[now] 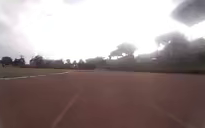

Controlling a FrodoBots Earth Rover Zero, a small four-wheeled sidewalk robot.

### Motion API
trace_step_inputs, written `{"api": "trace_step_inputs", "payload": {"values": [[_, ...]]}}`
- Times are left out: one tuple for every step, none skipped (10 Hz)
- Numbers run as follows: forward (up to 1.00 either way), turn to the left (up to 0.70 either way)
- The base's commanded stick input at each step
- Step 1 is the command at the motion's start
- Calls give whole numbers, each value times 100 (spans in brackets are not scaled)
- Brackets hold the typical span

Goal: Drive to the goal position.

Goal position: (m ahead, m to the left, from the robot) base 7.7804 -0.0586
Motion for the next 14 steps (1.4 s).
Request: {"api": "trace_step_inputs", "payload": {"values": [[70, 0], [70, 0], [70, 0], [70, 0], [70, 0], [70, 0], [70, 0], [70, 0], [70, 0], [70, 0], [70, 0], [70, 0], [70, 0], [70, 0]]}}
